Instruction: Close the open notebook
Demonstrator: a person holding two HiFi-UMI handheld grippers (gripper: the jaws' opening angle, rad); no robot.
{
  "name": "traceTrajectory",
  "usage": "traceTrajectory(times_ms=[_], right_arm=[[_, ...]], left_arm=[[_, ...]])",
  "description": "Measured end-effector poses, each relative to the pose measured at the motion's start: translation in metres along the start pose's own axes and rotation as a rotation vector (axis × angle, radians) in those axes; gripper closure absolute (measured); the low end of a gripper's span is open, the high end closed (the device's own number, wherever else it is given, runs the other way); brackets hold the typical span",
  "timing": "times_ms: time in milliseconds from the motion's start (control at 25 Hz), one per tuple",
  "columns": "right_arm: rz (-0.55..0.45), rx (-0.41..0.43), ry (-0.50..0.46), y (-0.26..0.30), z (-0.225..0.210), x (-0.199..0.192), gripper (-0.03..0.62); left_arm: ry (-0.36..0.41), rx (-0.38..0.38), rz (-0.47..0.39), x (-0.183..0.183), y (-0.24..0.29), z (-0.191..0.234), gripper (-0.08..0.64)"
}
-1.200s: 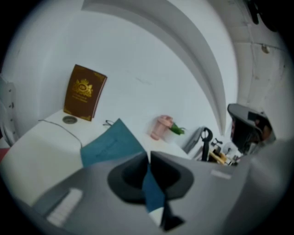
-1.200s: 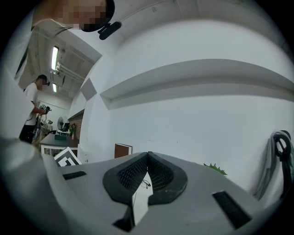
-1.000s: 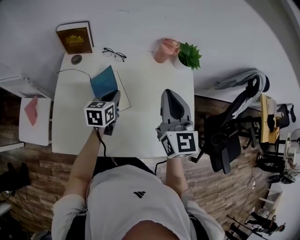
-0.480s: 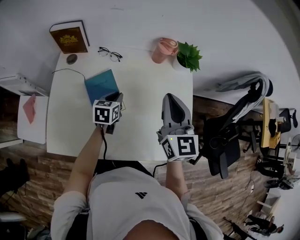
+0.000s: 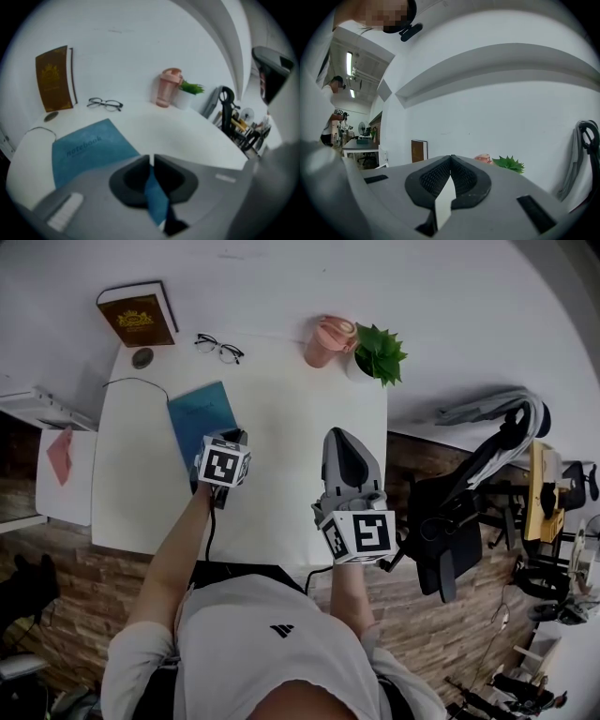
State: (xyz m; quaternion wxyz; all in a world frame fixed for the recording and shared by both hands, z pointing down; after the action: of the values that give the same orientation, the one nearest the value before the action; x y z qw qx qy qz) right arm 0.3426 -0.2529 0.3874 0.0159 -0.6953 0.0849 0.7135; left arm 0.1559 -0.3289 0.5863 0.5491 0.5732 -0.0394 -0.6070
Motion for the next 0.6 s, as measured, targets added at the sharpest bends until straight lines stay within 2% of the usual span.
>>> traceTrajectory(times_ms=[240,440,600], right_arm=[[0.006,0.018,0.011,0.005,0.001,-0.002,0.6],[-0.003,0.036,0.012,0.006,0.006,-0.002,0.6],[-0.003,0.047,0.005,0.004,0.013,0.001,0.6]], left_arm=[[-0.015,0.009,0.017,0.002,0.0,0.004,0.552],[0.08,0.011,0.056,0.003,0.002,-0.001,0.552],[0.068,-0.016,-0.008,0.003,-0.004,0.002,0.552]])
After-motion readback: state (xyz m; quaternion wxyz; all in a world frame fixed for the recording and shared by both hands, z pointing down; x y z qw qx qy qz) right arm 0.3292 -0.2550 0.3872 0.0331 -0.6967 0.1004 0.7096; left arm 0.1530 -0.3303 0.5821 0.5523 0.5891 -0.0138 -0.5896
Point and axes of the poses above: the fingertips, and each gripper's own axes: y forward along the fingers, z to its left, x out of its top, the point moved 7 cm from there along -y, backward along the fingers, and after that the axes turned 13 degrees about -x, right-handed, at the moved point
